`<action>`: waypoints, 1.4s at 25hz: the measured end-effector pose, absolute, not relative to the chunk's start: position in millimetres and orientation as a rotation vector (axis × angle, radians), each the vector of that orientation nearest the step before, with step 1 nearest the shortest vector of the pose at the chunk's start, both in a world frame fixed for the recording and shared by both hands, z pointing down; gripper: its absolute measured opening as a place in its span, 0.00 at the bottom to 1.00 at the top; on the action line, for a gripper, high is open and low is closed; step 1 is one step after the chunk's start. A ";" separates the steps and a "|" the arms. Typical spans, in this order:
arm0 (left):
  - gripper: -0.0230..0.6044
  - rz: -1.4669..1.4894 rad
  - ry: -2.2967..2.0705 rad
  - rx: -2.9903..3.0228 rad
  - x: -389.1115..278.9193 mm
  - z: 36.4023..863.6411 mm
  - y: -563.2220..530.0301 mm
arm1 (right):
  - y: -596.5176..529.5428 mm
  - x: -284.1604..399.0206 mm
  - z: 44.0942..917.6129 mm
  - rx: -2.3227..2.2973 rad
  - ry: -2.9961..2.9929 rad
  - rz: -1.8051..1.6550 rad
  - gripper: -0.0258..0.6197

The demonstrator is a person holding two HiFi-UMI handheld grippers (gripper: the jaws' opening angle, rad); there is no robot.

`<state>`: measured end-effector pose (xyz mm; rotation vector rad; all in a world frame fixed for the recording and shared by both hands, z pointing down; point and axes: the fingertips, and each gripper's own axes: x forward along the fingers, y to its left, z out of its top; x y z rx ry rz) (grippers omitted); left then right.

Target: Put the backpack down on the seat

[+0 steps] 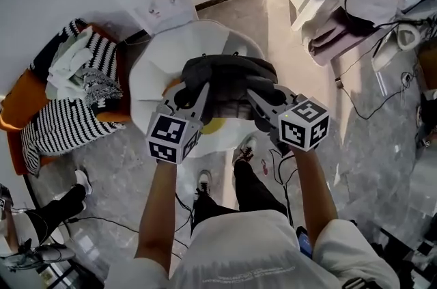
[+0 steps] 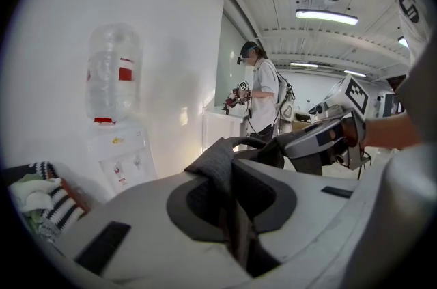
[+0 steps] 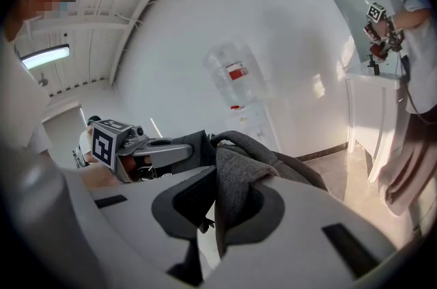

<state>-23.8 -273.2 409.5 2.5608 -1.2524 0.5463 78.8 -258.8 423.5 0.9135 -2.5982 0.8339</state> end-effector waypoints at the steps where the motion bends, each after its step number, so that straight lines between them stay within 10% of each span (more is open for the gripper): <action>1: 0.11 0.548 -1.256 2.550 -24.0 414.2 -274.6 | -260.0 78.7 428.3 0.902 -2.592 0.840 0.09; 35: 0.11 0.636 -1.162 2.369 -9.9 586.6 -338.1 | -322.4 94.6 604.0 0.860 -2.438 1.046 0.09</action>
